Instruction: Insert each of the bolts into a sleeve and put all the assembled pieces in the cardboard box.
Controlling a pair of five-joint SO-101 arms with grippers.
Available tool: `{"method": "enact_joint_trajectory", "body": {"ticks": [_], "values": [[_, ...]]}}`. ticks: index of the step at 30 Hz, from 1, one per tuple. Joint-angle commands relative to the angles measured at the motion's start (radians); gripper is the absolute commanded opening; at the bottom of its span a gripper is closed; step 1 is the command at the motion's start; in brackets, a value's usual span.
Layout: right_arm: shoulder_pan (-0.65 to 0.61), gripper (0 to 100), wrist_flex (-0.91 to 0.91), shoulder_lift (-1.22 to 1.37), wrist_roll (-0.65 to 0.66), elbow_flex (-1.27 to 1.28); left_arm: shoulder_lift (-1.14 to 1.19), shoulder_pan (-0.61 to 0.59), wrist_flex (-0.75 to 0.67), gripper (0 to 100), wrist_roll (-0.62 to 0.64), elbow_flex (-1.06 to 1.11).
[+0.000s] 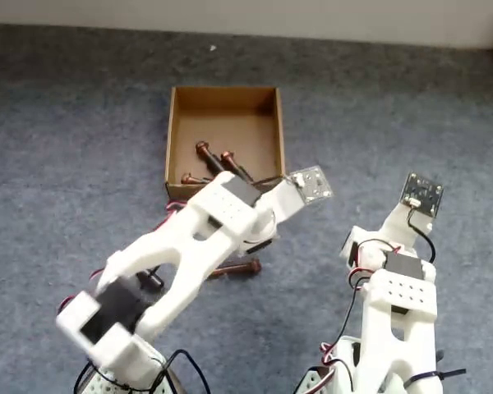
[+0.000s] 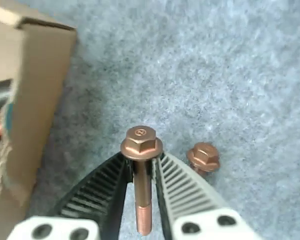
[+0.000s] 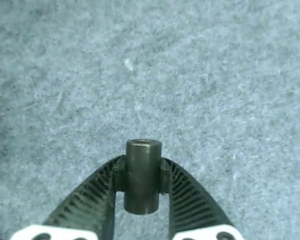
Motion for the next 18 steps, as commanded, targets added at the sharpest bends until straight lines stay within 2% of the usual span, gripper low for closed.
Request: {"method": "enact_joint_trajectory", "body": {"ticks": [1, 5, 9, 18], "values": [[0.005, 0.4, 0.024, -0.031, 0.000, -0.015, -0.257, -0.008, -0.126, 0, 0.017, 0.159], [-0.013, 0.4, 0.064, -0.071, -0.002, -0.064, -0.507, -0.099, -0.253, 0, 0.146, 0.329], [-0.074, 0.4, 0.064, -0.222, -0.002, -0.088, -0.734, -0.189, -0.322, 0, 0.219, 0.450], [-0.406, 0.4, 0.039, -0.516, 0.000, -0.090, -1.245, -0.223, -0.365, 0, 0.373, 0.662]]}}
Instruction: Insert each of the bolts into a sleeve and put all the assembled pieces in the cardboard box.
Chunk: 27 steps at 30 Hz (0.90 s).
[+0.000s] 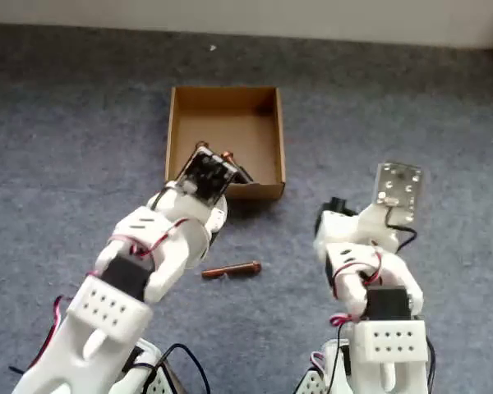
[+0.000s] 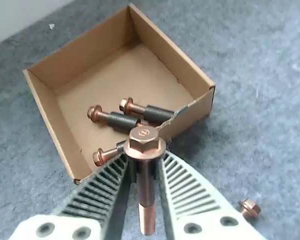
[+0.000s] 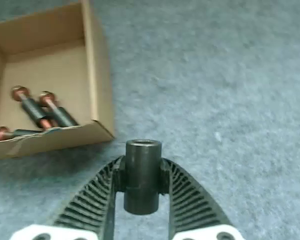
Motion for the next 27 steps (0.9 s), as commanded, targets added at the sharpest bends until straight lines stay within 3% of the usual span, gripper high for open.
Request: {"method": "enact_joint_trajectory", "body": {"ticks": [1, 5, 13, 18, 27], "values": [[-0.147, 0.4, -0.047, -0.071, 0.002, -0.065, -0.225, -0.036, -0.028, 0, 0.097, 0.033], [-0.302, 0.4, -0.110, -0.073, 0.115, -0.062, -0.453, -0.099, -0.026, 0, 0.215, 0.082], [-0.532, 0.4, -0.189, -0.081, 0.149, 0.022, -0.809, -0.114, -0.028, 1, 0.232, 0.205], [-0.590, 0.4, -0.329, -0.081, 0.262, 0.147, -0.785, -0.116, -0.029, 1, 0.273, 0.194], [-0.616, 0.4, -0.424, -0.081, 0.267, 0.216, -0.789, -0.082, -0.025, 1, 0.330, 0.189]]}}
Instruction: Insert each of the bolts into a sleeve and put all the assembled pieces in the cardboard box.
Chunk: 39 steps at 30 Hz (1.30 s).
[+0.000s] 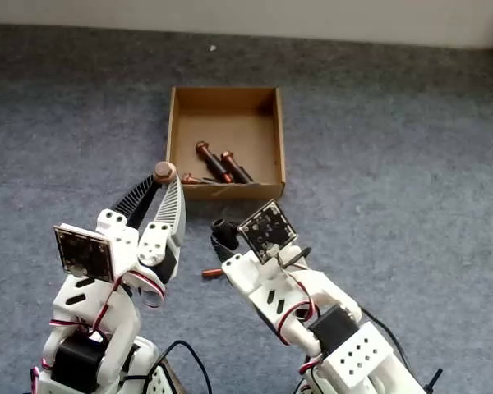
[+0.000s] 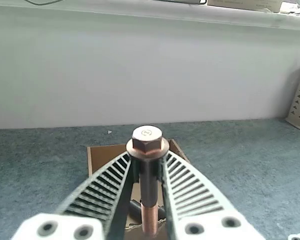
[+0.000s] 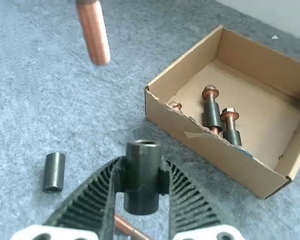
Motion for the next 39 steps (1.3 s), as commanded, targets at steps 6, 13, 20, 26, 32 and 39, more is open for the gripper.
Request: {"method": "enact_joint_trajectory", "body": {"ticks": [6, 13, 20, 26, 32, 39], "values": [[-0.010, 0.4, -0.048, -0.122, 0.012, 0.039, -0.008, 0.096, 0.020, 1, 0.038, -0.053], [-0.008, 0.4, -0.048, -0.455, 0.087, 0.206, -0.008, 0.096, 0.038, 1, 0.041, -0.073], [-0.008, 0.4, -0.133, -0.538, 0.180, 0.341, -0.008, 0.185, 0.061, 1, 0.037, -0.090], [-0.012, 0.4, -0.214, -0.541, 0.201, 0.384, -0.008, 0.236, 0.092, 1, 0.034, -0.104], [-0.082, 0.4, -0.213, -0.541, 0.207, 0.394, -0.008, 0.236, 0.091, 1, 0.034, -0.111], [-0.096, 0.4, -0.213, -0.541, 0.272, 0.395, -0.008, 0.179, 0.095, 1, 0.009, -0.160]]}}
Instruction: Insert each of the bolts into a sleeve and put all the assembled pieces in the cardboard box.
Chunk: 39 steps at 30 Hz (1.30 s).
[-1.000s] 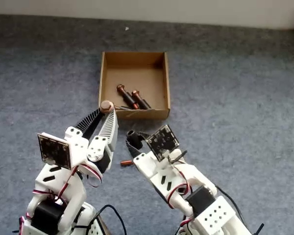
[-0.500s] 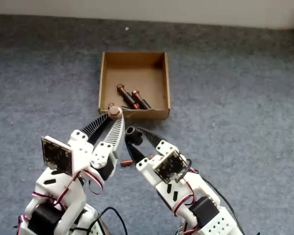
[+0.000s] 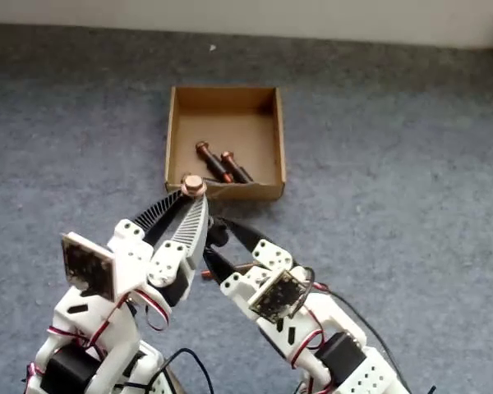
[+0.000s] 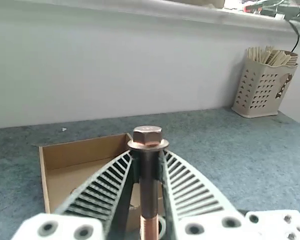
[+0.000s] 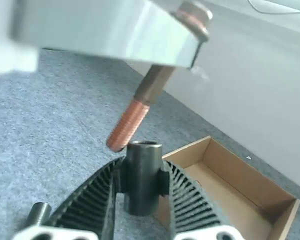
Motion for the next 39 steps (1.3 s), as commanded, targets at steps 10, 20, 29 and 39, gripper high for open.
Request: {"method": "enact_joint_trajectory", "body": {"ticks": [10, 20, 29, 39], "values": [[-0.074, 0.4, -0.024, -0.024, 0.014, 0.099, -0.007, -0.019, -0.003, 1, -0.017, -0.041], [-0.031, 0.4, -0.024, -0.024, -0.063, 0.090, -0.007, -0.018, -0.029, 1, -0.018, 0.010], [0.015, 0.4, -0.025, -0.024, -0.132, 0.088, -0.007, -0.019, -0.104, 1, -0.018, 0.090], [0.101, 0.4, -0.025, -0.024, -0.207, 0.050, -0.007, -0.054, -0.117, 1, -0.018, 0.097]]}}
